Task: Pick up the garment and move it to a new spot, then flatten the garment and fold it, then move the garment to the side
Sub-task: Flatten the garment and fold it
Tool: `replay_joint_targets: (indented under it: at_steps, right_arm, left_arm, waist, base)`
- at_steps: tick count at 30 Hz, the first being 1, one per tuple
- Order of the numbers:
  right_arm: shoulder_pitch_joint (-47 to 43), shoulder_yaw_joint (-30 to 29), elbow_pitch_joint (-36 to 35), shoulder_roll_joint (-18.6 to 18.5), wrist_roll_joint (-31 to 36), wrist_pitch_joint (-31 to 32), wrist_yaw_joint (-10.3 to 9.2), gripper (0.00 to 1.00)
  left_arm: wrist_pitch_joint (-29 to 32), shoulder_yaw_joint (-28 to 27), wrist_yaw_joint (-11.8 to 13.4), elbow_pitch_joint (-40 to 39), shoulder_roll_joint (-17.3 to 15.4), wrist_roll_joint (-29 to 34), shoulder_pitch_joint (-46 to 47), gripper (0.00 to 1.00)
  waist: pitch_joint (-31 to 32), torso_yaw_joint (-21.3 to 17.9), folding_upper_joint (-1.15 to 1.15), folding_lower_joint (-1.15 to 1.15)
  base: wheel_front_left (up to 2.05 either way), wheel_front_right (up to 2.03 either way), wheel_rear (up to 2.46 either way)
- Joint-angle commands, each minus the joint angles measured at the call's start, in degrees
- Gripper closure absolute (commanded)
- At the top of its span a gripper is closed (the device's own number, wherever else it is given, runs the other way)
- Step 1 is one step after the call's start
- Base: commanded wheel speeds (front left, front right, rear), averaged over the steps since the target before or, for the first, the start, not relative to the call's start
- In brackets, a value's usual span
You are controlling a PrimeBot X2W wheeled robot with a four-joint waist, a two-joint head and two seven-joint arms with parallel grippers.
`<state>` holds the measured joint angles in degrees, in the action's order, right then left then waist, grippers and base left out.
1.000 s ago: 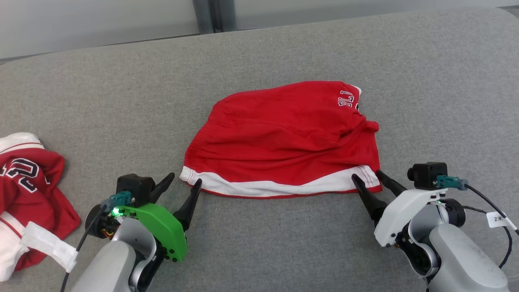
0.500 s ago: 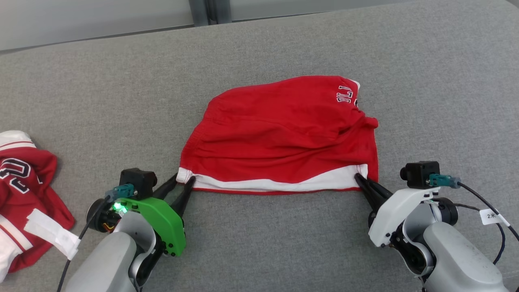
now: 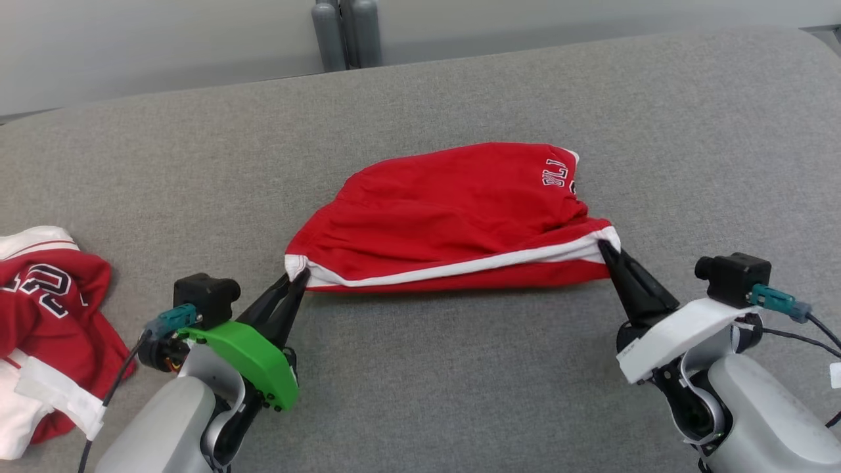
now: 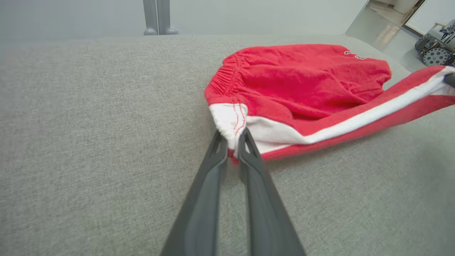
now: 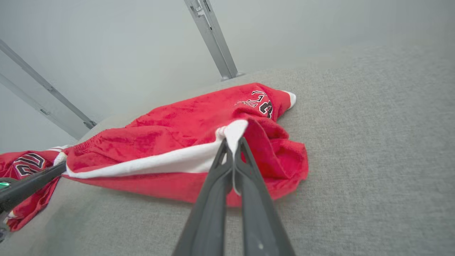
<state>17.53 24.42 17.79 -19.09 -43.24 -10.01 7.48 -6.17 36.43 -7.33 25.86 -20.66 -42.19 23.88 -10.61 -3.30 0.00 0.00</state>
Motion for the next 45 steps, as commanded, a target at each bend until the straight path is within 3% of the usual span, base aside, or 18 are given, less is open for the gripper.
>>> replay_joint_targets:
  at_steps: [1, 8, 14, 16, 27, 33, 38, 45]
  right_arm:
    - [-0.57, -0.47, -1.67, -0.61, -1.20, -1.49, 0.03, 1.00]
    - [5.96, -0.38, -5.14, -3.05, -4.20, -3.27, 0.03, 1.00]
    - [19.46, 1.33, -3.96, -5.69, -8.12, -3.28, 0.03, 1.00]
    - [24.99, 2.42, -2.59, -7.56, -7.90, -3.15, 0.03, 1.00]
    - [55.55, 8.76, 5.69, -10.23, -13.53, -3.98, 0.03, 1.00]
    - [68.51, 9.29, 9.86, -11.63, -14.83, -5.06, 0.01, 1.00]
    - [76.18, 7.85, 11.66, -12.86, -14.39, -5.32, -0.03, 1.00]
    - [78.17, 9.29, 13.02, -12.83, -13.64, -5.28, -0.03, 1.00]
  left_arm:
    - [-0.65, -0.52, -0.20, -1.15, -0.64, -0.52, 0.03, 1.00]
    - [1.00, -1.66, 0.08, -4.82, -2.07, 0.36, 7.07, 1.00]
    - [5.32, -2.52, 0.03, -3.07, -1.82, 1.46, 20.47, 1.00]
    - [6.75, -2.52, -0.02, -1.35, -1.56, 1.75, 25.64, 1.00]
    - [10.23, -2.23, -0.14, 10.77, 0.42, 2.14, 55.24, 1.00]
    - [8.18, -3.76, -0.14, 17.14, 1.76, -0.13, 66.77, 1.00]
    - [6.31, -2.51, -0.01, 21.00, 2.25, -1.04, 73.29, 1.00]
    - [5.01, 1.43, -0.02, 23.45, 2.37, -3.95, 75.54, 1.00]
  waist:
    - [0.66, 0.01, 0.00, 0.00]
    - [-1.63, -0.43, 0.00, 0.00]
    - [-7.75, -0.09, 0.00, 0.00]
    - [-10.10, 0.07, 0.00, 0.00]
    - [-21.59, 1.09, 0.00, 0.00]
    - [-24.86, 1.74, 0.00, 0.00]
    - [-25.76, 2.15, 0.00, 0.00]
    - [-24.40, 2.29, 0.00, 0.00]
  base:
    - [0.00, 0.00, 0.00]
    - [0.00, 0.00, 0.00]
    - [0.00, 0.00, 0.00]
    - [0.00, 0.00, 0.00]
    - [0.00, 0.00, 0.00]
    - [0.00, 0.00, 0.00]
    - [0.00, 0.00, 0.00]
    - [0.00, 0.00, 0.00]
